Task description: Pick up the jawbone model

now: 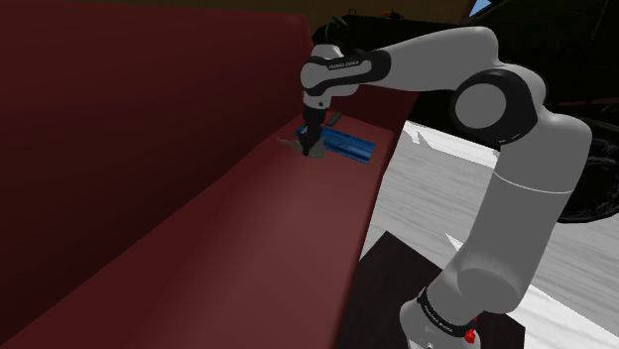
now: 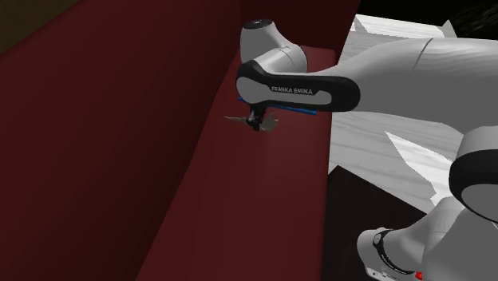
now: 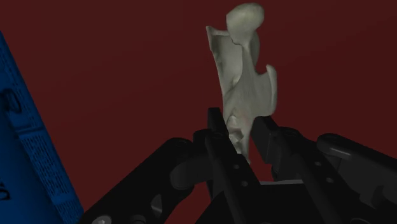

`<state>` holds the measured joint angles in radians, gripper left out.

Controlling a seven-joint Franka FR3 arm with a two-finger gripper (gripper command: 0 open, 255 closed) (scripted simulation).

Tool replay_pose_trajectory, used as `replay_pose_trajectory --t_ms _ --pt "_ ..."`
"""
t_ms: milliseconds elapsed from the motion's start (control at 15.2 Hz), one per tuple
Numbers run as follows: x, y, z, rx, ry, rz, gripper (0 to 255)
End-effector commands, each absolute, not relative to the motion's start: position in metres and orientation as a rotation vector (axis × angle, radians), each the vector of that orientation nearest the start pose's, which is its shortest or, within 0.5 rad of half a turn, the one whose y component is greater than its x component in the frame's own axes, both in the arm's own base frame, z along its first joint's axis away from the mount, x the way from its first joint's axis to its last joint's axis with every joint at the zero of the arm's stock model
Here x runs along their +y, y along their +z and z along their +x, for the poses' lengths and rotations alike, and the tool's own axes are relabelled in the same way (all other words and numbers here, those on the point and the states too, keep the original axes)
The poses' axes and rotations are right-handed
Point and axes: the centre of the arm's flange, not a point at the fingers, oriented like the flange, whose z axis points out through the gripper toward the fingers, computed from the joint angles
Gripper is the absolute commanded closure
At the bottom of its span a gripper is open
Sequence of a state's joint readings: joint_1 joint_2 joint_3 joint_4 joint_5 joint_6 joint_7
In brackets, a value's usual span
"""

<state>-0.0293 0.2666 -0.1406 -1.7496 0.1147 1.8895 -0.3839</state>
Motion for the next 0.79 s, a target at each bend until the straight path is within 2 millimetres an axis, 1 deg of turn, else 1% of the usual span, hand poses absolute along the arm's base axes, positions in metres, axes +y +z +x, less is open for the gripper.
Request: replay_pose_trajectory --t_ms 0,594,726 --pt "-0.09 0.42 0.612 -0.264 0.152 -3.026 255" --pt "-0.09 0.467 0.612 -0.264 0.152 -3.026 255" --pt "-0.09 0.468 0.612 -0.264 0.152 -3.026 255"
